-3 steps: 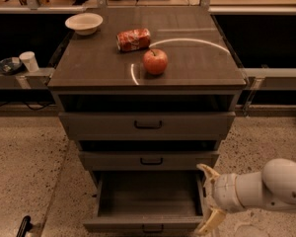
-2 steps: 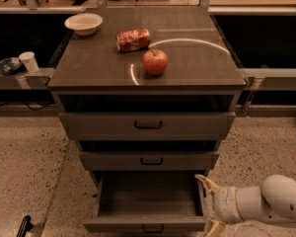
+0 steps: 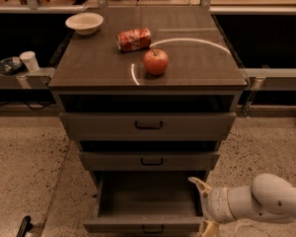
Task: Close bottom drawer
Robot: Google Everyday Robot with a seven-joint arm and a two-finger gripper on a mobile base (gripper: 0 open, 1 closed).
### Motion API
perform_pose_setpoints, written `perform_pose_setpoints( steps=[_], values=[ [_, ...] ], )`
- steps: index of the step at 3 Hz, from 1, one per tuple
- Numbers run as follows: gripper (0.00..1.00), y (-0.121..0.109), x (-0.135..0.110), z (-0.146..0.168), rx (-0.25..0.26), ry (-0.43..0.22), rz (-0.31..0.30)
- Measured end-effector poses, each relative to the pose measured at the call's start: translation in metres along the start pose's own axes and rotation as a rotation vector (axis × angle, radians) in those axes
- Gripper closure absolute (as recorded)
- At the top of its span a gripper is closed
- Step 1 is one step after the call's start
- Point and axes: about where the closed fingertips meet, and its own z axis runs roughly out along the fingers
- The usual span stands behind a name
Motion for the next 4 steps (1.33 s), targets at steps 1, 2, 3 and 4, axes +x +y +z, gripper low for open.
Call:
perform_pose_setpoints(
  steps=[1,2,3,4],
  values=[
    [0.0,-0.003,0.04,0.03,-0.043,0.011,0.021],
    [0.0,0.01,0.094,0.061,-0.078,0.015,0.053],
    [0.0,0.027,0.136,0.084,-0.073,0.002,0.085],
    [0.01,0.023,0.14,0.089,-0.072,0.008,0.09]
  ],
)
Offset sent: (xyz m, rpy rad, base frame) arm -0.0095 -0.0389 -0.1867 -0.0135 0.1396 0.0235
